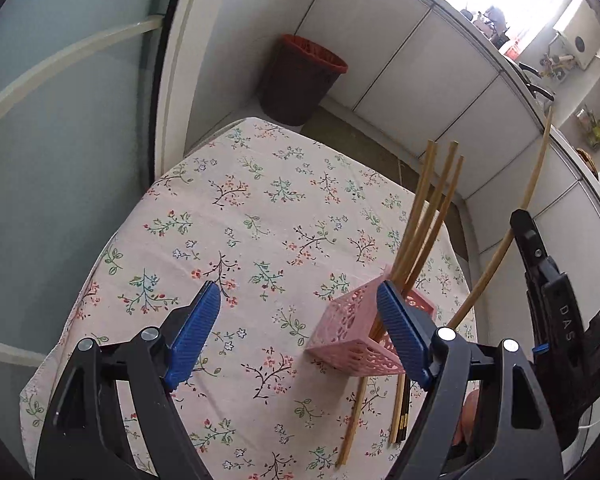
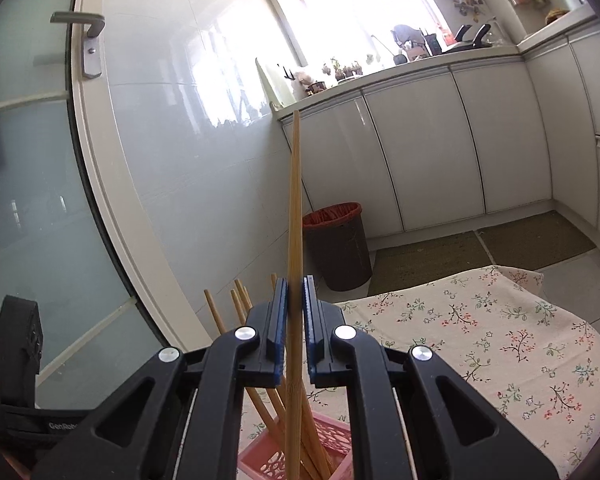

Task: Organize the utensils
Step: 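Lower both wooden chopsticks into the pink basket and open both tools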

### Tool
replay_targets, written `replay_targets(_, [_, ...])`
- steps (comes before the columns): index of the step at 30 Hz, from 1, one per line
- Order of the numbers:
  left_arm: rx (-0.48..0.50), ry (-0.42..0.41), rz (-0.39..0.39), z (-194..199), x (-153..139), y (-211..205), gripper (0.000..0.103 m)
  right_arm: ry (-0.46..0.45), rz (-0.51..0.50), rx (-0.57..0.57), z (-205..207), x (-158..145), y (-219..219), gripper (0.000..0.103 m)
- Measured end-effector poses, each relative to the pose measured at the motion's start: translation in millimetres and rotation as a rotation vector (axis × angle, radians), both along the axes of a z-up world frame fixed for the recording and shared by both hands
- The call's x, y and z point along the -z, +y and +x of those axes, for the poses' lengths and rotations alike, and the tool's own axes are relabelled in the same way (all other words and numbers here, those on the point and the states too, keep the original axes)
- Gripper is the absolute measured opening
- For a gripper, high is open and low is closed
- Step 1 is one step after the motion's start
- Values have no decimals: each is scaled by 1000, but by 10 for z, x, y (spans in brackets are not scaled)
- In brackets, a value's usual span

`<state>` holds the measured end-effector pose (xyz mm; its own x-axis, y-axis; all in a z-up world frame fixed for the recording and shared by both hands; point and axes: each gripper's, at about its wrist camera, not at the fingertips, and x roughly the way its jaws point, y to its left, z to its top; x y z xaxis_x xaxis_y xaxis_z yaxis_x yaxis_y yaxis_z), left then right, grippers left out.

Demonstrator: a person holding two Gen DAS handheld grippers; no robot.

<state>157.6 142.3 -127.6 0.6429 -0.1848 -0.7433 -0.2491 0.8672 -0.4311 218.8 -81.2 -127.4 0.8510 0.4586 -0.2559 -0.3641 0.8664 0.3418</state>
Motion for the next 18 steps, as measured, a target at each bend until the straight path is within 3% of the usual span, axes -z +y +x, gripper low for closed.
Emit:
replay_targets(6, [-8, 2, -41, 0, 9, 64, 77, -1, -96, 2, -33, 241, 185, 9])
replay_targets(10, [3, -4, -47, -11, -6, 36, 77, 64, -169, -67, -80, 307, 258, 20])
replay_targets(15, [8, -30, -39, -54, -74, 13, 77, 88, -123, -50, -229, -5, -51, 20])
replay_targets(18, [44, -25, -20, -64, -87, -108, 77, 129, -131, -1, -301, -204, -308, 30])
